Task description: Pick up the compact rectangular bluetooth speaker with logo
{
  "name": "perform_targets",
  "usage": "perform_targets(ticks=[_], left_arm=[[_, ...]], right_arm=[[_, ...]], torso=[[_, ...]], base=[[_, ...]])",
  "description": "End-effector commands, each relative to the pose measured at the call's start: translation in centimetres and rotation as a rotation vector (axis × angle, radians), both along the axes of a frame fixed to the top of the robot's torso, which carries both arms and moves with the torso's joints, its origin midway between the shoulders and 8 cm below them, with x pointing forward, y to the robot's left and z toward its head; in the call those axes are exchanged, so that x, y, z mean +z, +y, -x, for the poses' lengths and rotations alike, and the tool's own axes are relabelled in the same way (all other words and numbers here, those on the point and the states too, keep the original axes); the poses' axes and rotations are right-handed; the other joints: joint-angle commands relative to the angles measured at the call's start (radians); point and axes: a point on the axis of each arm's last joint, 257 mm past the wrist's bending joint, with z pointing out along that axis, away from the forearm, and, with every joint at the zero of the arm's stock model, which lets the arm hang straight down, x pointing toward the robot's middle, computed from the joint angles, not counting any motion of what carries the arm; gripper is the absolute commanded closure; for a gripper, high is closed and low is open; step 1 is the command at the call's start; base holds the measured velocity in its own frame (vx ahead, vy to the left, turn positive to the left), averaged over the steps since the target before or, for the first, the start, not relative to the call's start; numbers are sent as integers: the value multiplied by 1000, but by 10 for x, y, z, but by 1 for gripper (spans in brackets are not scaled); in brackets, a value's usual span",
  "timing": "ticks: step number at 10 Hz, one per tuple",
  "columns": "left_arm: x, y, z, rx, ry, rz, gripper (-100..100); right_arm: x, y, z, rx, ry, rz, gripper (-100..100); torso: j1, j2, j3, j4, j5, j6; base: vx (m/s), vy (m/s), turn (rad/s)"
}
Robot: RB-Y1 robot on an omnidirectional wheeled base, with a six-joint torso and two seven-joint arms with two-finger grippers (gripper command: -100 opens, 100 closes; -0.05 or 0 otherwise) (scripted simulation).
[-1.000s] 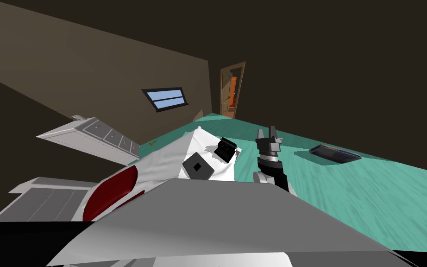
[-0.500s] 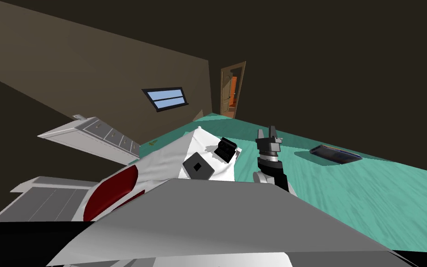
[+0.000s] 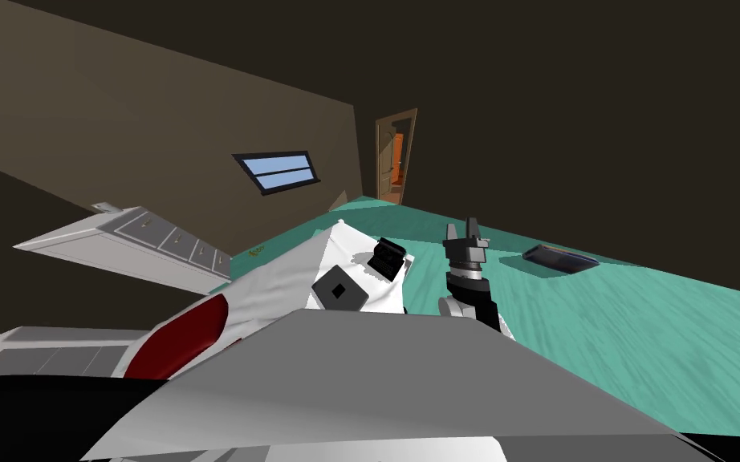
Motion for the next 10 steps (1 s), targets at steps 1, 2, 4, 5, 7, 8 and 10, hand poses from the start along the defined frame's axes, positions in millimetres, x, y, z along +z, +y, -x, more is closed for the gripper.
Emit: perform_targets(ticks=[1,2,4,5,7,8,10], left_arm=[[3,8,10,21,0,-5,100],[6,11,17,33,2,-4,100],[11,14,29,55,2,3,100],[13,14,35,66,3,9,100],[15,13,42,77,6,17,100],[15,13,42,77,6,17,100],[15,13,41,75,5,17,0]], right_arm=[[0,0,0,0,0,0,0],[0,0,0,0,0,0,0],[0,0,0,0,0,0,0],[0,0,0,0,0,0,0],[0,0,0,0,0,0,0],[0,0,0,0,0,0,0],[0,0,0,0,0,0,0]], torso=[[0,0,0,0,0,0],[0,0,0,0,0,0],[-1,0,0,0,0,0],[0,0,0,0,0,0],[1,0,0,1,1,0],[1,0,0,1,1,0],[2,0,0,1,0,0]], base=[[8,-39,-95],[11,-39,-114],[6,-35,-122],[6,-33,-131],[6,-20,-53],[4,-14,-39],[0,0,0]])
